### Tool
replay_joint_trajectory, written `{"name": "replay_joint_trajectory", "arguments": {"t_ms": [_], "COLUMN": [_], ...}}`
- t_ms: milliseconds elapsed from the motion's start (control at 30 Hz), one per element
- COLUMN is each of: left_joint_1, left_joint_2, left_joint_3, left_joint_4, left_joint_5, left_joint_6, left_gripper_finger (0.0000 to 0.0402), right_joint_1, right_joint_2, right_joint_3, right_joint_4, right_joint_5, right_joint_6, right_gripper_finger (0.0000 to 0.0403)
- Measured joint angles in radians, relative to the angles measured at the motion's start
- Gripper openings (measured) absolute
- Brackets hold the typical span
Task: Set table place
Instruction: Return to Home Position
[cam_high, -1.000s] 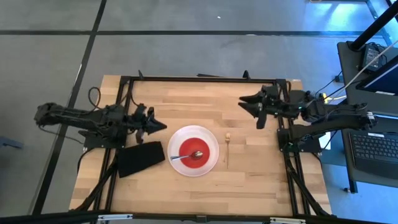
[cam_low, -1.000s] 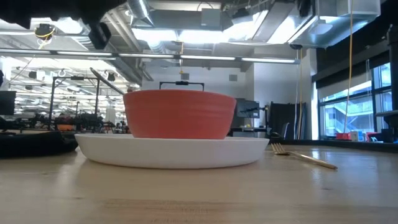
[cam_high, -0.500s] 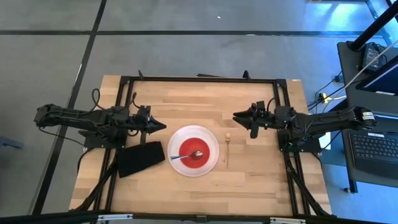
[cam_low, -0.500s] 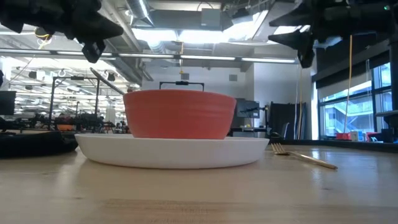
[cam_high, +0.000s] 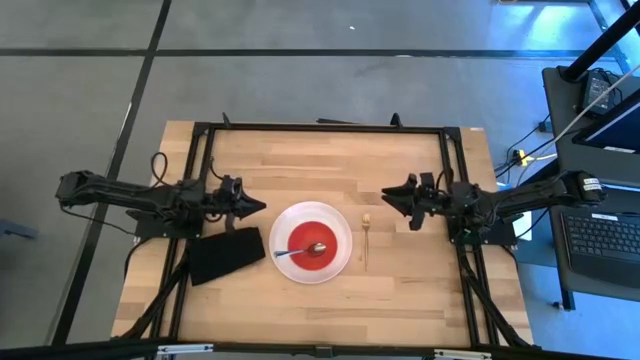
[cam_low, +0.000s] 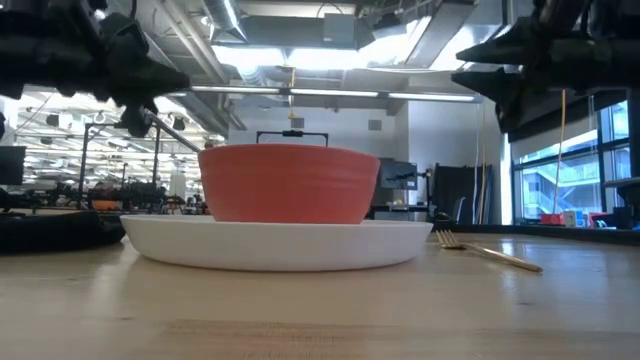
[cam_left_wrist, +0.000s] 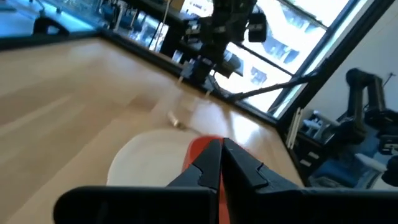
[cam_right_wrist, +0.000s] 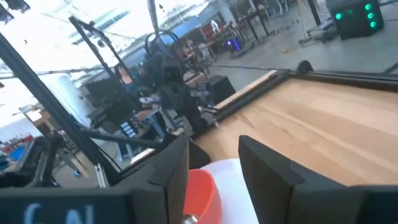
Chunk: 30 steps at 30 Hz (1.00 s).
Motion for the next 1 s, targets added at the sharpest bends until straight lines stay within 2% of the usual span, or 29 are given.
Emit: {"name": "replay_joint_trajectory", "arguments": {"t_ms": [400, 800, 1000], "left_joint_1": [0.0, 0.0, 0.0], "left_joint_2": [0.001, 0.001, 0.002], "left_joint_3": [-0.077, -0.081, -0.081], "left_joint_4": [-0.007, -0.165, -0.316], "left_joint_5": [0.008, 0.008, 0.009], "left_joint_6": [-0.046, -0.072, -0.108], "left_gripper_finger": [0.0011, 0.0006, 0.002], "right_joint_1": [0.0, 0.0, 0.0], "right_joint_2": [0.001, 0.001, 0.001], "right_joint_3": [-0.118, -0.118, -0.118], "right_joint_4": [0.032, 0.012, -0.104], "right_joint_5": [0.018, 0.018, -0.015], "right_joint_6": [0.12, 0.069, 0.073], "right_gripper_finger": [0.0145, 0.0145, 0.0145]}}
